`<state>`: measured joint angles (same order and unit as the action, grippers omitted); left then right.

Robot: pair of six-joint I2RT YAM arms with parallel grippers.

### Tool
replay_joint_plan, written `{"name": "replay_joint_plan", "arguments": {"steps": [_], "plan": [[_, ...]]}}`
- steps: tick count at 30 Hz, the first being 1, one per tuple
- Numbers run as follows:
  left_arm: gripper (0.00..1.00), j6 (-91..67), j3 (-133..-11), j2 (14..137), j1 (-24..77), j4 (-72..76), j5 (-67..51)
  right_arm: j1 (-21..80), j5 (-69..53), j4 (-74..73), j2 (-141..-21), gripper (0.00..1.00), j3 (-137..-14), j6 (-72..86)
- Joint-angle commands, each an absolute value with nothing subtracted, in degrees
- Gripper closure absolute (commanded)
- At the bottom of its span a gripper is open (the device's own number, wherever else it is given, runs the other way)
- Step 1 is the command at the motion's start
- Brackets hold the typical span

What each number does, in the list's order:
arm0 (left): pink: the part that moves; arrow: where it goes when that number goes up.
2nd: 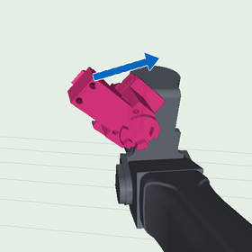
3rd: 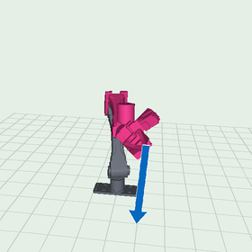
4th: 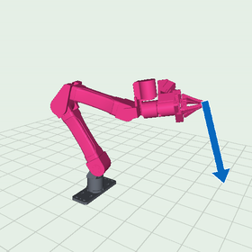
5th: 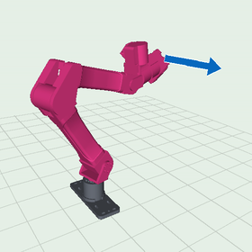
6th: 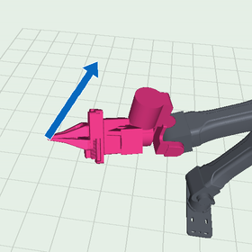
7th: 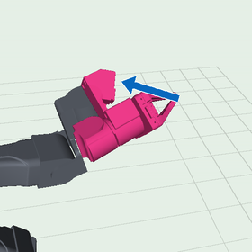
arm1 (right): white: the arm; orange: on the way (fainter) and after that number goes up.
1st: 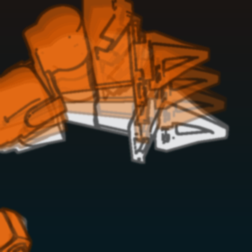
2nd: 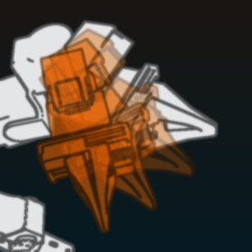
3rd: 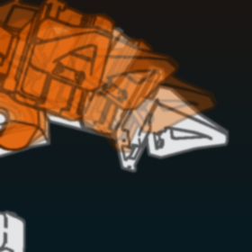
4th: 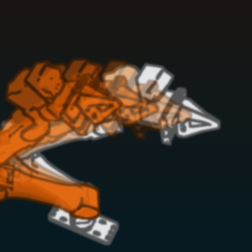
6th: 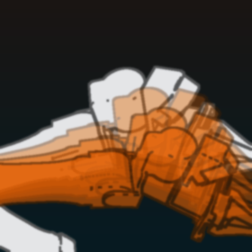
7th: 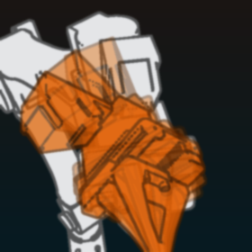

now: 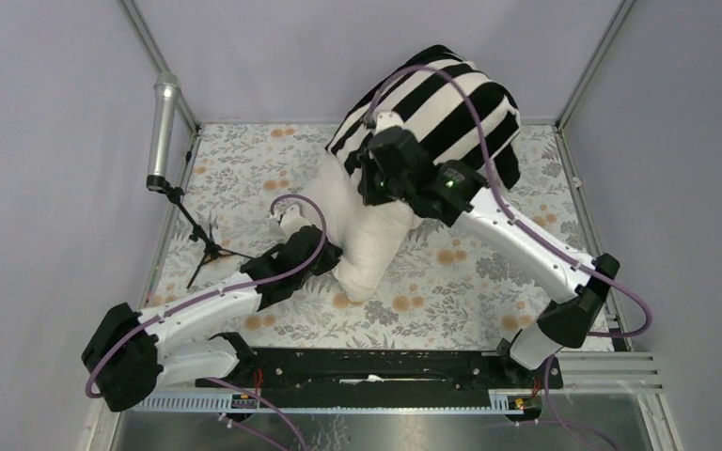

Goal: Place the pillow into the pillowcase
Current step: Stuff the pillow into the pillowcase.

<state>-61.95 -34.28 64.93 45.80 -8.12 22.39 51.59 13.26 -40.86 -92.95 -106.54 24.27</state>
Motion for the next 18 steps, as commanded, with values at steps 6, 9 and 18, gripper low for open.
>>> {"name": "replay_joint_plan", "arguments": {"steps": [6,9,18], "plan": [[1.00,-65.84,-49.92,54.21,46.72,-11.48,28.86,53.75,6.74,-24.93,-88.73,1.00,-71.07,32.92],[1.00,-69.31,-47.38,55.95,46.15,-10.74,30.05,53.36,8.44,-25.29,-85.54,1.00,-69.59,32.58],[1.00,-75.40,-41.80,61.71,46.16,-9.03,28.02,53.40,17.60,-28.49,-73.44,0.28,-67.84,32.91]]}}
